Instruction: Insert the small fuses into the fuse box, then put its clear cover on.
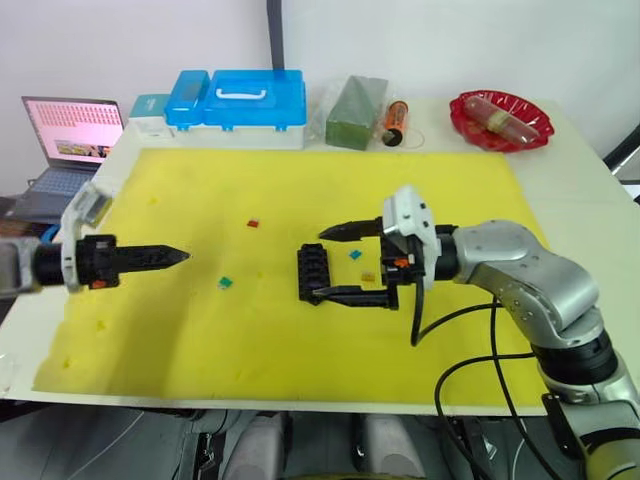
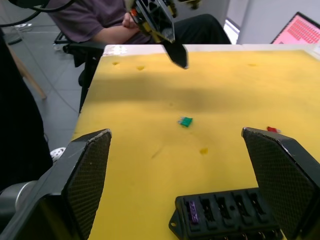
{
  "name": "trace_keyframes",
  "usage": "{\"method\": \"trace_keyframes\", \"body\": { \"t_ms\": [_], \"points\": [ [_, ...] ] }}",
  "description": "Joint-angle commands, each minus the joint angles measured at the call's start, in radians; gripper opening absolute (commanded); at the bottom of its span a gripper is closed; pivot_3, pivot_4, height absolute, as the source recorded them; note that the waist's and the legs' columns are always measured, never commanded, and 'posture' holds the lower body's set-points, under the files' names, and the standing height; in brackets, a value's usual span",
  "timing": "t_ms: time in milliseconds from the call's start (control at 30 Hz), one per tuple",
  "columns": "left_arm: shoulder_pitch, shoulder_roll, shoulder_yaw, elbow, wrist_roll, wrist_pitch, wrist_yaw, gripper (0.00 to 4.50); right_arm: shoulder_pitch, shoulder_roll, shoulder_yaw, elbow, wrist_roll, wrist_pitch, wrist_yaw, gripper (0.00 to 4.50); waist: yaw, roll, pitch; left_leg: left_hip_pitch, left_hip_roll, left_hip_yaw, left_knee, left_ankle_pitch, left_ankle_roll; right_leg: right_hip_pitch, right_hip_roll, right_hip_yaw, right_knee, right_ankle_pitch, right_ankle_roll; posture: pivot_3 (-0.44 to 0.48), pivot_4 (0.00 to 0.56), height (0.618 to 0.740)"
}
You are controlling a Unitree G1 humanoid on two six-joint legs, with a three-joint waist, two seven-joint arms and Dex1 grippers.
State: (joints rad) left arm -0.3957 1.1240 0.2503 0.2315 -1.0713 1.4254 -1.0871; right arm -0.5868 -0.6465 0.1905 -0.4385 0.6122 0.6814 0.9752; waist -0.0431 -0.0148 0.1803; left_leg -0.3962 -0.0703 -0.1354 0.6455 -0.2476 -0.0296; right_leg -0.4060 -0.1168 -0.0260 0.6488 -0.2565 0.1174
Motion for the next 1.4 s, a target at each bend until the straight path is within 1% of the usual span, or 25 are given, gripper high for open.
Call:
{"method": "trace_keyframes", "body": {
  "t_ms": [33, 133, 200, 300, 433, 633, 733, 833, 1167, 1400],
  "points": [
    [0.003, -0.063, 0.121, 0.039, -0.073, 0.164, 0.111, 4.49, -0.026, 0.017, 0.002, 0.003, -0.011, -0.037, 0.021, 4.5, 0.008, 0.0, 0.0, 0.001, 0.0, 0.0, 0.0, 0.0, 0.0, 0.001, 0.0, 0.0, 0.0, 0.0, 0.0, 0.0, 0.15, 0.74],
    [-0.028, -0.142, 0.116, 0.142, -0.092, 0.189, 0.184, 4.49, -0.037, 0.031, 0.009, 0.015, -0.017, -0.038, 0.027, 4.5, 0.011, 0.0, 0.0, 0.004, -0.001, 0.0, 0.0, 0.0, 0.0, 0.002, 0.0, 0.0, 0.0, 0.0, 0.0, 0.0, 0.15, 0.74],
    [-0.046, -0.175, 0.093, 0.147, -0.072, 0.189, 0.211, 4.49, -0.044, 0.034, 0.01, 0.018, -0.021, -0.036, 0.031, 4.5, 0.012, -0.001, -0.001, 0.004, -0.002, 0.0, 0.0, 0.0, -0.001, 0.002, 0.0, 0.0, 0.0, 0.001, -0.001, 0.0, 0.15, 0.74],
    [-0.077, -0.203, 0.063, 0.148, -0.017, 0.176, 0.211, 4.49, -0.051, 0.029, 0.006, 0.018, -0.027, -0.031, 0.033, 4.5, 0.019, -0.001, -0.001, 0.003, -0.002, 0.001, -0.001, 0.0, -0.001, 0.002, -0.001, 0.002, 0.0, 0.001, -0.001, 0.0, 0.15, 0.74],
    [-0.107, -0.222, 0.026, 0.177, 0.042, 0.118, 0.184, 4.49, -0.05, 0.023, -0.003, 0.003, -0.027, -0.017, 0.024, 4.5, 0.024, -0.001, -0.001, 0.003, -0.002, 0.003, -0.002, 0.0, -0.002, 0.001, -0.001, 0.004, 0.0, 0.001, -0.002, 0.0, 0.15, 0.74],
    [-0.125, -0.265, -0.015, 0.186, 0.087, 0.09, 0.147, 4.49, -0.046, 0.015, -0.015, -0.02, -0.016, 0.012, 0.008, 4.5, 0.026, -0.001, -0.001, 0.003, -0.002, 0.005, -0.003, 0.0, -0.002, -0.001, -0.001, 0.006, 0.0, 0.001, -0.002, 0.0, 0.15, 0.74],
    [-0.137, -0.293, -0.038, 0.211, 0.129, 0.028, 0.126, 4.49, -0.047, 0.009, -0.02, -0.036, -0.008, 0.028, 0.004, 4.5, 0.028, -0.001, -0.001, 0.003, -0.002, 0.005, -0.003, 0.0, -0.002, -0.001, -0.001, 0.007, 0.0, 0.001, -0.002, 0.0, 0.15, 0.74],
    [-0.145, -0.3, -0.074, 0.228, 0.17, -0.017, 0.087, 4.49, -0.051, 0.008, -0.023, -0.044, -0.003, 0.039, 0.0, 4.5, 0.028, -0.001, -0.001, 0.003, -0.002, 0.005, -0.003, 0.0, -0.002, -0.001, -0.001, 0.007, -0.001, 0.001, -0.002, 0.0, 0.15, 0.74],
    [-0.209, -0.322, -0.151, 0.288, 0.24, -0.019, -0.01, 4.49, -0.042, -0.001, -0.031, -0.058, 0.003, 0.056, -0.007, 4.5, 0.031, -0.001, -0.001, 0.003, -0.002, 0.005, -0.003, 0.0, -0.002, 0.0, -0.001, 0.007, -0.001, 0.001, -0.001, 0.0, 0.15, 0.74],
    [-0.244, -0.358, -0.191, 0.308, 0.284, -0.031, -0.049, 4.49, -0.039, -0.005, -0.037, -0.062, 0.006, 0.071, -0.01, 4.5, 0.033, -0.001, -0.001, 0.003, -0.002, 0.005, -0.003, 0.0, -0.002, 0.0, -0.002, 0.006, -0.001, 0.001, -0.001, 0.0, 0.15, 0.74]
  ]
}}
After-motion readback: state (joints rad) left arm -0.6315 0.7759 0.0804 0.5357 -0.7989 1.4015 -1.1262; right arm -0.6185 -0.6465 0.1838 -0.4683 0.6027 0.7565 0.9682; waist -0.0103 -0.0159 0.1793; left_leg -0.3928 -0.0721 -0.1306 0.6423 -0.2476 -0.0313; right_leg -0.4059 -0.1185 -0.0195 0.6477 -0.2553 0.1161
